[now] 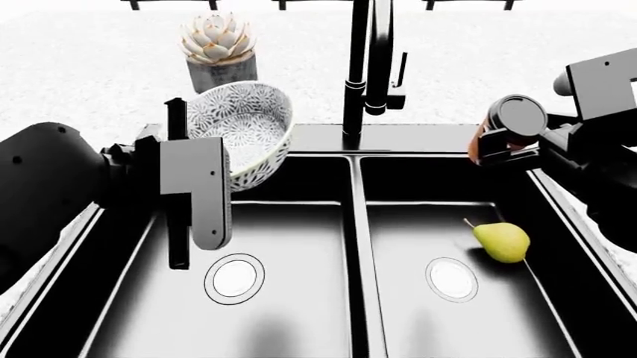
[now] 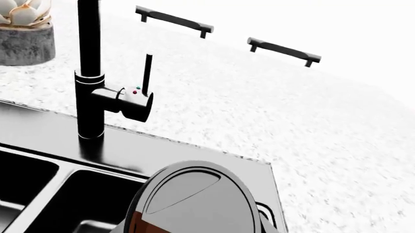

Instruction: Pick the bowl and cup and place them in the sink. Then turn on the water.

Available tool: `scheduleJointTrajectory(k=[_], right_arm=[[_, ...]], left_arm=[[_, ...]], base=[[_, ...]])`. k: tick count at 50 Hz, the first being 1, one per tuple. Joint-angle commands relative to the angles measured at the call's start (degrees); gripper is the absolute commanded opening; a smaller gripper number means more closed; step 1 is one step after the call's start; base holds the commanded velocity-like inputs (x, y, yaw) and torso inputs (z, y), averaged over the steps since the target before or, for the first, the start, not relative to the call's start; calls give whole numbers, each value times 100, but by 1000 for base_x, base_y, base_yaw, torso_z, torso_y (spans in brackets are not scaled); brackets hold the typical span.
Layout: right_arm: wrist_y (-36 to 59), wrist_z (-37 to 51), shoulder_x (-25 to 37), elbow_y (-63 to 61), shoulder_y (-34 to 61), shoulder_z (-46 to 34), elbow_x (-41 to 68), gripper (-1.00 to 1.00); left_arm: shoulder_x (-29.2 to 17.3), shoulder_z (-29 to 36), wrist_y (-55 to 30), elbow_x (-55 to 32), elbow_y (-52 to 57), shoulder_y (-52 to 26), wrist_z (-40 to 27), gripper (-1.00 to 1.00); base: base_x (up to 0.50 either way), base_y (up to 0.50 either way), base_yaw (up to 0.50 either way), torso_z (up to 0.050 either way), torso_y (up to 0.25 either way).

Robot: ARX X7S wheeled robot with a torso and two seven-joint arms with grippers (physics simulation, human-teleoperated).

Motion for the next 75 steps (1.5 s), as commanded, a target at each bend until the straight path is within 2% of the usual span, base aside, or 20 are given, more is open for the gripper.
scheduleJointTrajectory(k=[1, 21, 75], right_arm=[[-205, -114, -119, 326, 176, -244, -315, -100], [-347, -133, -124, 463, 122, -283, -357, -100], [-550, -110, -64, 543, -109, -218, -311, -100]], left_arm=[[77, 95, 30, 144, -168, 62, -62, -100], [348, 608, 294, 527, -425, 369, -11, -100], [595, 1174, 706, 705, -881, 1162, -88, -100]], base=[[0, 0, 0, 0, 0], [0, 0, 0, 1, 1], [0, 0, 0, 0, 1]])
